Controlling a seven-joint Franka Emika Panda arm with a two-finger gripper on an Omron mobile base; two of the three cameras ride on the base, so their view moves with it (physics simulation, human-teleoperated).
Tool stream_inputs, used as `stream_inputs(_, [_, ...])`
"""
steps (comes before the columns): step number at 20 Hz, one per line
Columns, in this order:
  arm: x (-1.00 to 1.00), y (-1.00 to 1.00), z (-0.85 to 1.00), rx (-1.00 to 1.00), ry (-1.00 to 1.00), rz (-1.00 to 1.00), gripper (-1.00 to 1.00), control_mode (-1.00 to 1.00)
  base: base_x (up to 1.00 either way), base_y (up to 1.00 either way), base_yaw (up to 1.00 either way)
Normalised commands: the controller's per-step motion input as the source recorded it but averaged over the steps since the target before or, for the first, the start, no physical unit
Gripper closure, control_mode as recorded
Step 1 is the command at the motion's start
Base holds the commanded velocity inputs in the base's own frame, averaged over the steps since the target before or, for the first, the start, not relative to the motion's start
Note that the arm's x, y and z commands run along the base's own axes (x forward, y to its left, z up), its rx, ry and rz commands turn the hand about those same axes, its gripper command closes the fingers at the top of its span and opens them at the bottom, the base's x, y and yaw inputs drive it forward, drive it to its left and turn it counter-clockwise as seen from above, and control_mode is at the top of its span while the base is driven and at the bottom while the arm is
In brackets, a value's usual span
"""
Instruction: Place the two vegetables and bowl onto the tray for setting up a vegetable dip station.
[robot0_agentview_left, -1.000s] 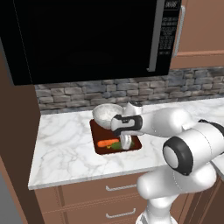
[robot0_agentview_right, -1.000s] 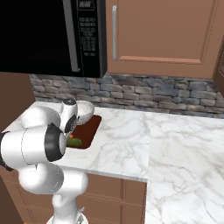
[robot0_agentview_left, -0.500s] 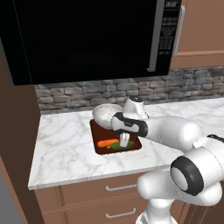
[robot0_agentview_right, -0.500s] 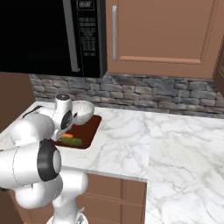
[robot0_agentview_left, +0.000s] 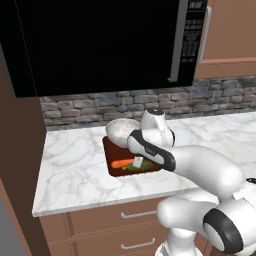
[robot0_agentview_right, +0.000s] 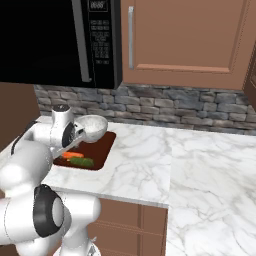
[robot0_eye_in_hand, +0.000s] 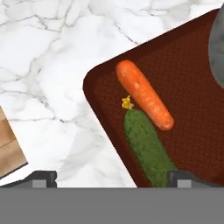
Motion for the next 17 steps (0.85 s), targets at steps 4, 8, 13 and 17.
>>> stream_inputs(4, [-0.35,0.02,0.29,-0.02,-0.05,-0.20,-1.00,-1.00,0.00,0.00,0.00])
stream_inputs(8, [-0.37,0.01,0.31,-0.03,-0.10,-0.24,-1.00,-1.00,0.00,0.00,0.00])
stream_inputs(13, [-0.38,0.00,0.31,0.00,-0.03,-0.24,-1.00,-1.00,0.00,0.00,0.00])
stream_inputs(17, [-0.44,0.00,0.21,0.00,0.00,-0.27,-1.00,-1.00,0.00,0.00,0.00])
